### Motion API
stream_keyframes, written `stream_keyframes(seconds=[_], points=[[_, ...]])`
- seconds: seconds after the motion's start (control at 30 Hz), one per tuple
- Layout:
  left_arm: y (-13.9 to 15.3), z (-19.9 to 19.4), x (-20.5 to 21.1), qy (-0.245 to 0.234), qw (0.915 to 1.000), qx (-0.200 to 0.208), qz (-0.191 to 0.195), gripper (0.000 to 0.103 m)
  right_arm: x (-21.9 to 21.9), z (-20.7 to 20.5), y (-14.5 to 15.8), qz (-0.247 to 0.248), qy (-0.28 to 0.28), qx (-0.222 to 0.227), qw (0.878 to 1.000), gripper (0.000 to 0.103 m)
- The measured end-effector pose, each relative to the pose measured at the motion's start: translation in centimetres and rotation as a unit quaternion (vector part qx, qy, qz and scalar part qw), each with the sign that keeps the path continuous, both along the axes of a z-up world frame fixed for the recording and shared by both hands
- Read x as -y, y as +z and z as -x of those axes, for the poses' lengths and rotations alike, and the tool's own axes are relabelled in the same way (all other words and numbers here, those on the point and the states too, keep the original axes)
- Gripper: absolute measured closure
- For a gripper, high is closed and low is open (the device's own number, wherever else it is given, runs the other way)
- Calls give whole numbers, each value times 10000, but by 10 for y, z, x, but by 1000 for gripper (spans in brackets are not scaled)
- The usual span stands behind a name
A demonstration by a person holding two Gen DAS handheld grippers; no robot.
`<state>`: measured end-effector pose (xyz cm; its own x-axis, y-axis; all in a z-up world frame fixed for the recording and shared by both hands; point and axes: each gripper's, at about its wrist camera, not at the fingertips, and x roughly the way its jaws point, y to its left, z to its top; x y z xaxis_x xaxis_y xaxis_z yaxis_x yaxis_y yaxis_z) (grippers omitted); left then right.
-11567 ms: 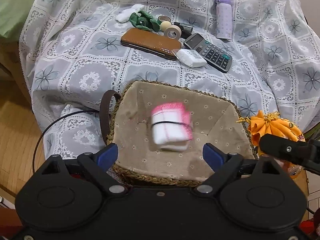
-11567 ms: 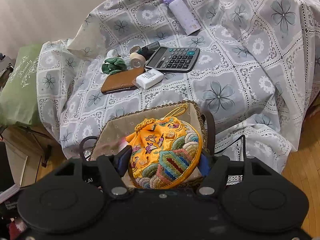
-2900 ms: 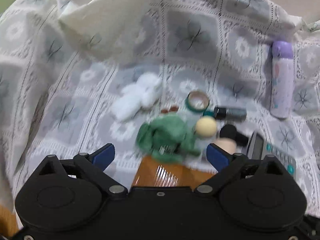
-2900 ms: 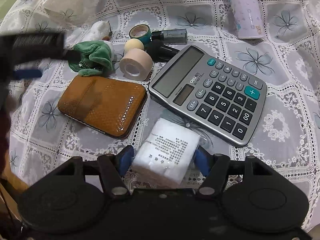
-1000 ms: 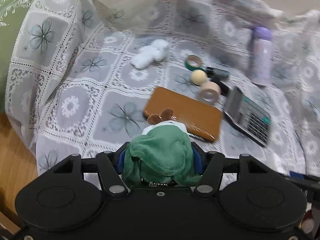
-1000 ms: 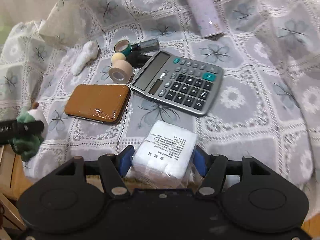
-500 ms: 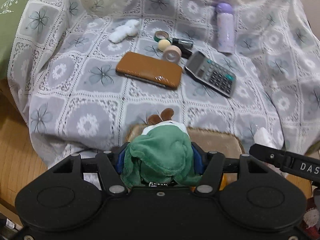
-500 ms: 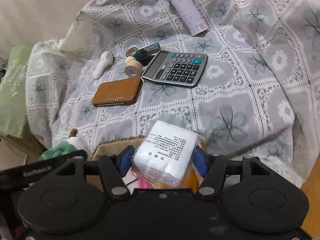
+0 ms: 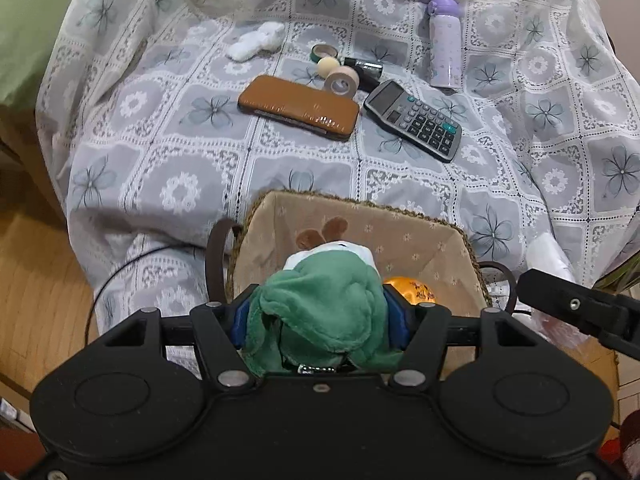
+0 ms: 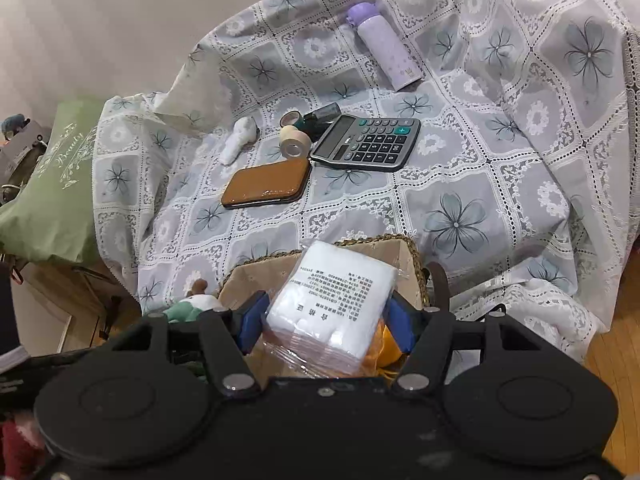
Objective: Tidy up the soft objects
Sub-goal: 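Carry the green plush into the basket and open the left tool while the right tool carries the packet, then lower the white packet into the basket and open the right tool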
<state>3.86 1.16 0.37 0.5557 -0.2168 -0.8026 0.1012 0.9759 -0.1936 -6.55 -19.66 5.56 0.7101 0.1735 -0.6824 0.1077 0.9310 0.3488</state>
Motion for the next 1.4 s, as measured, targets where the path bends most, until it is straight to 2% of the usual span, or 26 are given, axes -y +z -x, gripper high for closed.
stream_keyframes(seconds=[0.33,0.5,0.57,0.87,1.07,1.4], points=[[-10,7,1,65,10000,-53,-31,43,-10,5,-7,330,100,-92,9994,41],[-9,9,1,85,9999,34,-61,33,-11,4,-7,359,107,-128,9992,41],[-8,10,0,127,9999,69,-57,21,-11,5,-8,361,107,-134,9992,41],[-6,19,1,142,9995,190,-188,21,-9,3,-11,310,115,-234,9992,41],[-6,27,6,136,9987,285,-406,21,-9,1,-12,322,114,-280,9990,41],[-11,25,3,197,9988,95,-444,21,-10,1,-15,354,113,-372,9986,40]])
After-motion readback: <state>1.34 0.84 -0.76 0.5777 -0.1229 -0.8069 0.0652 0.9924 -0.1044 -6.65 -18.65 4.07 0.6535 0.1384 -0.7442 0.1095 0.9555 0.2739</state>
